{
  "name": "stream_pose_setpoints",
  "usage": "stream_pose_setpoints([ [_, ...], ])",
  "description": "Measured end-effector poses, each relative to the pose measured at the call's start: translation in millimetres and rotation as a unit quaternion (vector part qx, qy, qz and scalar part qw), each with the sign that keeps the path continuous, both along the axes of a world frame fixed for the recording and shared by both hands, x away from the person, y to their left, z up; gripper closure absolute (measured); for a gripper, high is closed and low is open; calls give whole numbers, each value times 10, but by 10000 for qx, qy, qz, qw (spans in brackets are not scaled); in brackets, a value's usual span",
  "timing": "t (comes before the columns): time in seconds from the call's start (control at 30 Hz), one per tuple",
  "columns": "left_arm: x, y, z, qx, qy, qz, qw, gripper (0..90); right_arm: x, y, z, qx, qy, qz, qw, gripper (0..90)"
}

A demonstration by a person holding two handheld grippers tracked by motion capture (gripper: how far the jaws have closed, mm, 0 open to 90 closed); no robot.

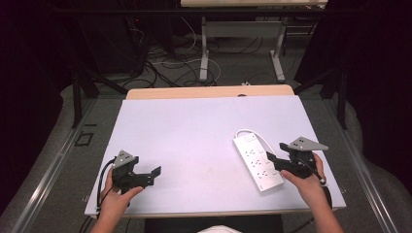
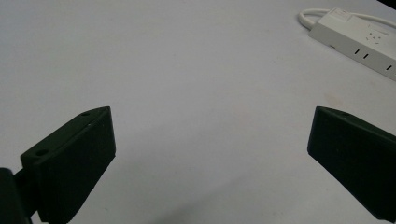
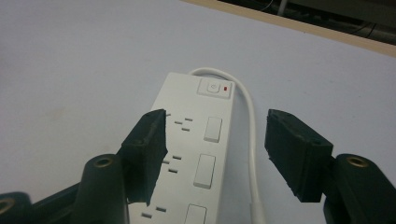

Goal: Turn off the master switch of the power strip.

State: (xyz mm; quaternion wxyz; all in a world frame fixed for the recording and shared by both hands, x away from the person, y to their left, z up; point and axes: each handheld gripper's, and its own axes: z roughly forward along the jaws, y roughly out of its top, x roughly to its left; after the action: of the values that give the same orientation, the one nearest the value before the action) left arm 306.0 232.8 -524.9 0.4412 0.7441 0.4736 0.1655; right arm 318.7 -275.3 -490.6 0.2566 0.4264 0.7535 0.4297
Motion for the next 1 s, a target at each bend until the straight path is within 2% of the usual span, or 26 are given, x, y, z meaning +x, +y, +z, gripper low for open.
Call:
stream_pose_setpoints([
  [0.03, 1, 3, 0, 34, 0, -21, 10000, 10, 5, 19, 10, 33, 69, 20, 10000, 379],
  [0.17, 0, 1, -4, 40, 9, -16, 10000, 11, 45, 68, 42, -8, 59, 82, 9999, 383],
  [0.4, 1, 5, -8, 54, 10, -20, 10000, 12, 103, 131, 98, 38, 225, 158, 9996, 404],
  [0.47, 4, 6, -11, 48, 27, -33, 10000, 12, 131, 141, 102, 16, 181, 209, 9996, 404],
  [0.57, 7, 1, -20, 76, 44, -23, 10000, 12, 160, 162, 112, -9, 285, 230, 9993, 403],
  [1.0, 10, 19, -20, 91, 56, -21, 9999, 13, 280, 311, 151, -412, 402, 416, 9975, 404],
])
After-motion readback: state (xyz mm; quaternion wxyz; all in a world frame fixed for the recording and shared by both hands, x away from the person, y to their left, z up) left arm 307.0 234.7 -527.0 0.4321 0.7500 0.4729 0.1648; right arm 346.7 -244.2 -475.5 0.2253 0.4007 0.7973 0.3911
